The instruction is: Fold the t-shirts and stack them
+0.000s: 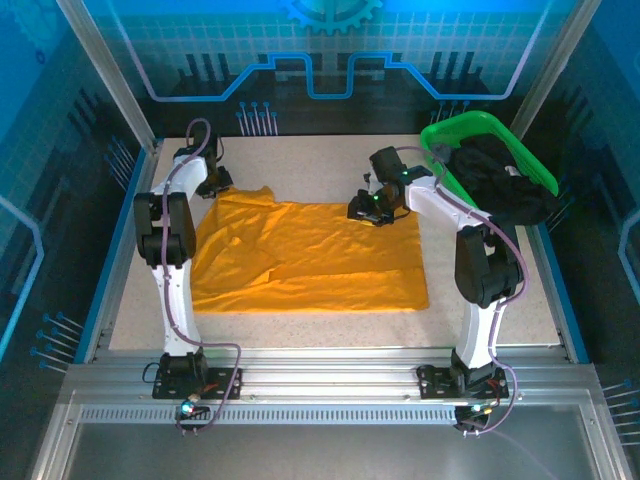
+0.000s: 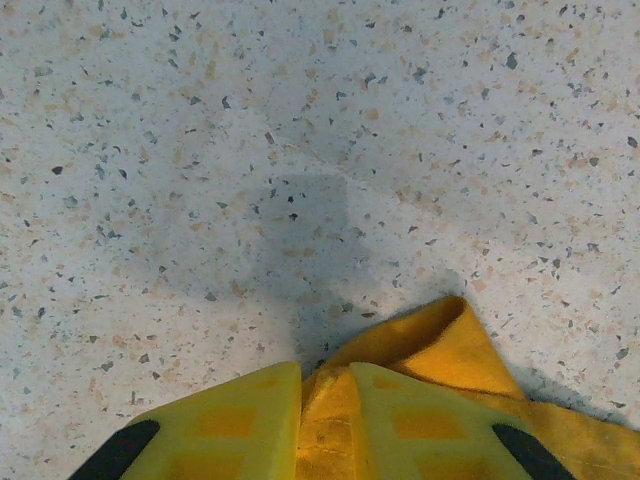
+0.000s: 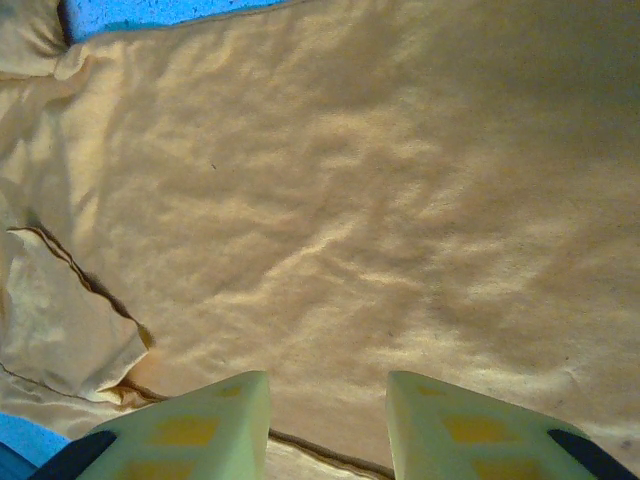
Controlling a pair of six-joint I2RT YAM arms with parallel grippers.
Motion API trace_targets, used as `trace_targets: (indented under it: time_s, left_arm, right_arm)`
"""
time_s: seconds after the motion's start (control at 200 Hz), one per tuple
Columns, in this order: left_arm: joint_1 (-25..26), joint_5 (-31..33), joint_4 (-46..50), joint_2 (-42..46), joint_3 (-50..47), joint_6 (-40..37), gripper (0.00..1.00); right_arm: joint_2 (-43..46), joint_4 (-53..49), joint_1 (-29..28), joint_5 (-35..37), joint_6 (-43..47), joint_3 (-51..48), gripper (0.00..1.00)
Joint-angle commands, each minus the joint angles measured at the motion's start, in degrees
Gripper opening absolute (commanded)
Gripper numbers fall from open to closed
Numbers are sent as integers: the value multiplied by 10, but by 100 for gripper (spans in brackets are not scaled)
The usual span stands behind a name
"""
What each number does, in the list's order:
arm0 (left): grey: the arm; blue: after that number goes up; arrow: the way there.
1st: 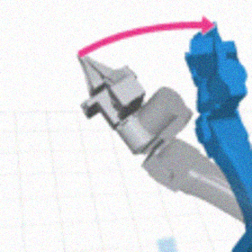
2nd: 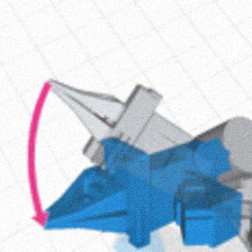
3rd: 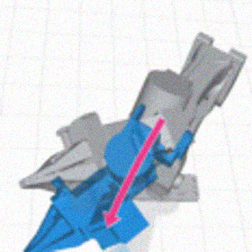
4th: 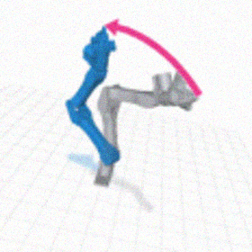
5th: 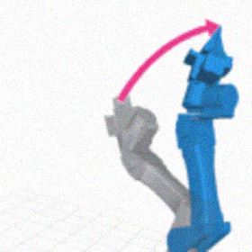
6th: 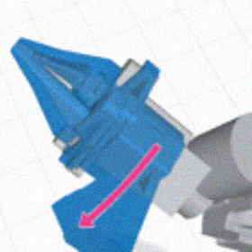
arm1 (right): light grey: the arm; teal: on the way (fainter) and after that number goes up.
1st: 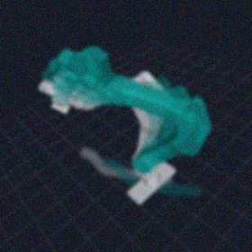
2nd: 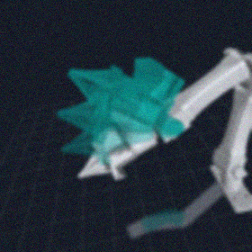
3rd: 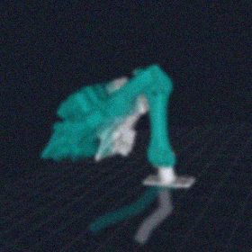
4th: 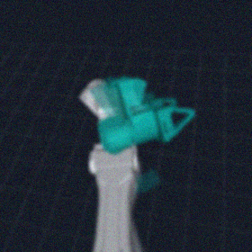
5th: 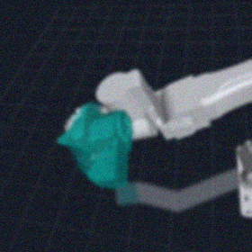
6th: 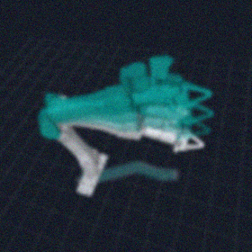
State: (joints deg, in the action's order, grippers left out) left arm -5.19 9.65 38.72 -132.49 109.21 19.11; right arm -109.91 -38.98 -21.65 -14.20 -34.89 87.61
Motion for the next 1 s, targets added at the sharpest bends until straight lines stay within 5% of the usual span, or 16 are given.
trace_targets:
  time_s: [0.0,0.28,0.525,0.995]
  left_arm:
    - [1,5,16,-15,-4,-5,20]
    - [0,3,15,-16,-4,-4,14]
    - [3,13,10,-1,-3,5,0]
    - [28,21,-11,71,-28,29,0]
  right_arm:
    - [-10,-4,8,-14,-4,-2,36]
    - [-11,-3,9,-16,-5,-2,36]
    - [-11,-1,10,-13,-7,-2,36]
    - [-15,-4,27,-5,-5,12,36]
